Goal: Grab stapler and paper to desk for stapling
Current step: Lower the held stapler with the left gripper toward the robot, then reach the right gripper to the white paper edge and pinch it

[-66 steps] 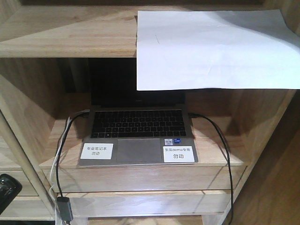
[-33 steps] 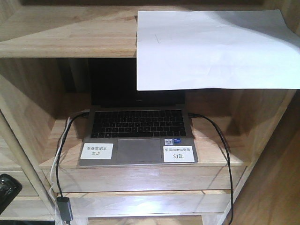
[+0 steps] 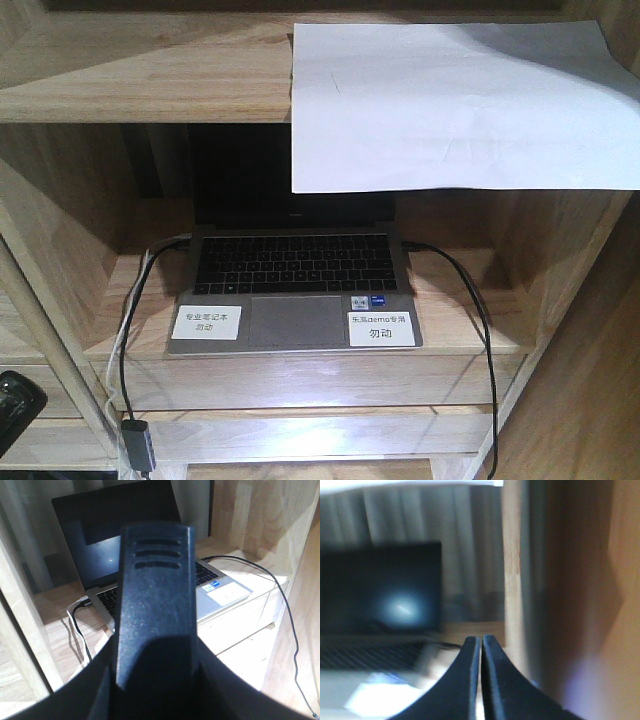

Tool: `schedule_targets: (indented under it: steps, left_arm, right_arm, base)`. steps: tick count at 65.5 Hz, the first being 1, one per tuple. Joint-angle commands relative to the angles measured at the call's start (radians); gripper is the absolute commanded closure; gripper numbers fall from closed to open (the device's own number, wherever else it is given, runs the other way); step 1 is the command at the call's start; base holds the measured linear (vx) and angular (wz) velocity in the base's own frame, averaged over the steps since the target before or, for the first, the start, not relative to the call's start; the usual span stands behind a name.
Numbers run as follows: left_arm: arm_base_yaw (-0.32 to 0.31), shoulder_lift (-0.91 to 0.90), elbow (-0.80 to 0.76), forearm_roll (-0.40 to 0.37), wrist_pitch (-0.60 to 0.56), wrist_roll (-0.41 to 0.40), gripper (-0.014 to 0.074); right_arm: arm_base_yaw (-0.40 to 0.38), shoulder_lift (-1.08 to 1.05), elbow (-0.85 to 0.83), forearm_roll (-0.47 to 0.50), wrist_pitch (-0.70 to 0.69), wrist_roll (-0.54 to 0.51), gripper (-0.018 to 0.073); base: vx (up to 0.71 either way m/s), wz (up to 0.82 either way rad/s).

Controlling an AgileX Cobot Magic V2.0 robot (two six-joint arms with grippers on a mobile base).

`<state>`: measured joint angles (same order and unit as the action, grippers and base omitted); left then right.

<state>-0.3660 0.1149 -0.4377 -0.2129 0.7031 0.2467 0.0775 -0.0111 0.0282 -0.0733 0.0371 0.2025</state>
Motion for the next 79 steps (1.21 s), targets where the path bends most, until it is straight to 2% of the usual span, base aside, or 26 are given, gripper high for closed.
schedule_targets:
  steps: [1,9,17,20,25,32,39,50,61,72,79]
  left_arm:
    - [-0.005,0.011,-0.030,-0.020,-0.108,-0.003,0.0603]
    - [-0.005,0.011,-0.030,-0.020,-0.108,-0.003,0.0603]
    - [-0.005,0.011,-0.030,-0.020,-0.108,-0.003,0.0603]
    - [-0.005,0.011,-0.030,-0.020,-0.108,-0.003,0.0603]
    - [-0.005,0.011,-0.030,-0.020,-0.108,-0.003,0.0603]
    - [-0.005,0.011,-0.030,-0.020,-0.108,-0.003,0.0603]
    - [-0.005,0.011,-0.030,-0.020,-0.108,-0.003,0.0603]
    - [-0.005,0.011,-0.030,-0.020,-0.108,-0.003,0.0603]
    - [-0.005,0.011,-0.030,-0.020,-0.108,-0.003,0.0603]
    - [-0.005,0.011,-0.030,-0.020,-0.108,-0.003,0.0603]
    - [-0.005,0.011,-0.030,-0.020,-0.108,-0.003,0.0603]
  right_arm:
    - [-0.006,-0.014,0.003,-0.005,-0.088,0.222,0.0568]
    - [-0.006,-0.014,0.003,-0.017,-0.093,0.588,0.0568]
    - [-0.006,-0.014,0.003,-0.070,-0.095,0.888,0.0568]
    - [-0.006,-0.014,0.003,-0.094,-0.095,0.985,0.0568]
    - [-0.006,-0.014,0.003,-0.126,-0.096,1.077,0.0566]
    - [-0.006,-0.011,0.002,-0.141,-0.140,1.078,0.0539]
    - [-0.006,0.034,0.000,-0.141,-0.209,1.074,0.0453]
    - [0.017,0.190,0.000,-0.163,-0.440,1.076,0.0259]
    - [0.033,0.413,-0.016,-0.214,-0.712,1.089,0.0121]
    - [0.033,0.620,-0.087,-0.253,-0.890,1.115,0.0098]
    - [0.033,0.732,-0.145,-0.288,-0.943,1.152,0.0099]
  base:
    - [0.00,0.00]
    - [0.00,0.00]
    - [0.00,0.00]
    - [0.00,0.00]
    - [0.00,0.00]
    - [0.00,0.00]
    - [0.00,0.00]
    - [0.00,0.00]
    - [0.00,0.00]
    - [0.00,0.00]
    - [0.00,0.00]
